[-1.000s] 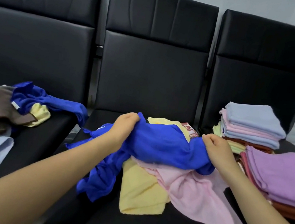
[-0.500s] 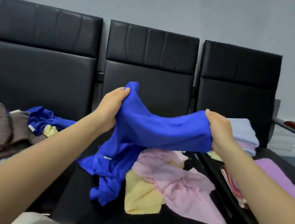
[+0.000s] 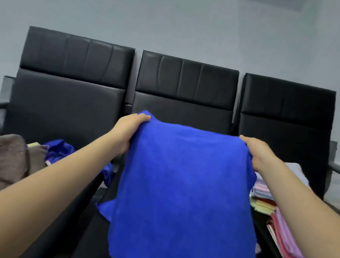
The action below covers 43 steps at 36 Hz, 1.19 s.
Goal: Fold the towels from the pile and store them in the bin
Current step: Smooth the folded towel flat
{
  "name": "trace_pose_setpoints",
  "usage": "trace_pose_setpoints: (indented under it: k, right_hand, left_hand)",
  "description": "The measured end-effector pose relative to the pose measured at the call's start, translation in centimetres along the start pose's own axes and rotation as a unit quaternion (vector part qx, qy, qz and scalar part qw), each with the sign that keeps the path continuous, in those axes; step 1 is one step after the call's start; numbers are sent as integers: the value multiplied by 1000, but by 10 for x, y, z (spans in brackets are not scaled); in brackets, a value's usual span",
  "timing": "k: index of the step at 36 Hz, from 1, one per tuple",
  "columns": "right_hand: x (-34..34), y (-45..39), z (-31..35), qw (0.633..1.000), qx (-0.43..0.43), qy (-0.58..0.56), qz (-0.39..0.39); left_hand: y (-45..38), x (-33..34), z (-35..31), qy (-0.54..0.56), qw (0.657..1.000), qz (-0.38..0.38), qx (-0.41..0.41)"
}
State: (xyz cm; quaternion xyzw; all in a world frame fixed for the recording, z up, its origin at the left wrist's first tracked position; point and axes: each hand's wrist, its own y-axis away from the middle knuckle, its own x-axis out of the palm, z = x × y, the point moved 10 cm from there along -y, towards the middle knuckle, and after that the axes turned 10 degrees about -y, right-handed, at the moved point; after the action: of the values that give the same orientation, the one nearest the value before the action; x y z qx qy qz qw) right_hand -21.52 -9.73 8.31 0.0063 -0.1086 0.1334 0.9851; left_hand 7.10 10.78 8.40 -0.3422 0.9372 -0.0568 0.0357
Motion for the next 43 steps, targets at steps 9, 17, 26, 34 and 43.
trace_pose_setpoints:
  k: [9,17,26,34,43]
  right_hand:
    - [-29,-45,-146,953,2,300,30]
    - [-7,-72,-151,935,-111,337,23]
    - [3,-82,-174,891,-120,436,-34]
    - [-2,-7,-156,947,-177,267,-23]
    - [31,92,-162,923,-159,282,208]
  left_hand:
    - [-32,-8,144,-197,980,-26,-24]
    - [-65,-14,191,-259,964,-63,-9]
    - [-86,-16,230,-401,908,-60,-107]
    - [-33,6,185,-423,905,-50,13]
    - [76,71,155,-452,857,173,175]
